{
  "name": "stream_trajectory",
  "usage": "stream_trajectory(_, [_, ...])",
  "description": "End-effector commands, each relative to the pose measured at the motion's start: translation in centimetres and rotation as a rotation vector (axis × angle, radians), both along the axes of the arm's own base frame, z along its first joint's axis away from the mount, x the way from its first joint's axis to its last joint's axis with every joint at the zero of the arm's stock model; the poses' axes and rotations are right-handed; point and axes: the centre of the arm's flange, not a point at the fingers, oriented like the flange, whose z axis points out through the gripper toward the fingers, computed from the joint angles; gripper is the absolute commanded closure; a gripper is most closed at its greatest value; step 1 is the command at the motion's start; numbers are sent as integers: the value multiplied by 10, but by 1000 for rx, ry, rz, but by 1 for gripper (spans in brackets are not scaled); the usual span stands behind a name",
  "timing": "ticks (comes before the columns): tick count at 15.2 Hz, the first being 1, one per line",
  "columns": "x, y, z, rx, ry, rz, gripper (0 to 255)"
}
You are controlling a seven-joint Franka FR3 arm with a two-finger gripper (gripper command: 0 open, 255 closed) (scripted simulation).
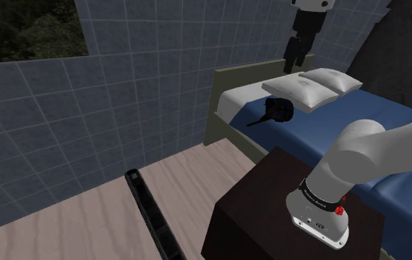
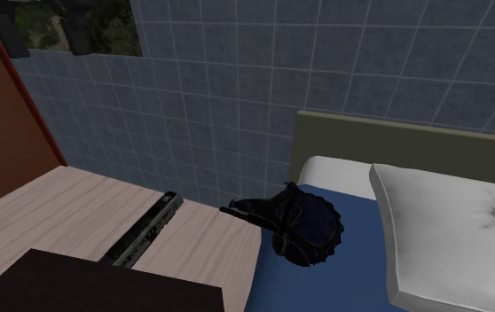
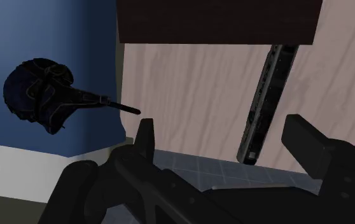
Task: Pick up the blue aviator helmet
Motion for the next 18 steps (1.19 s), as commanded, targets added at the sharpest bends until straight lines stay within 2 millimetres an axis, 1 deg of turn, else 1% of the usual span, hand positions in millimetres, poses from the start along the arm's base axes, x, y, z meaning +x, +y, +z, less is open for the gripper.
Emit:
stream_trajectory(1, [0,0,0,0,0,0,0])
stream_trajectory(6, [-19,-37,-48,-31,-18,226,0])
stream_trajectory(10, [-28,-70,-86,-56,-32,407,0])
stream_trajectory(14, [-30,-105,-123,-81,-46,588,0])
stream_trajectory(18, [-25,-141,-159,-106,-60,769,0])
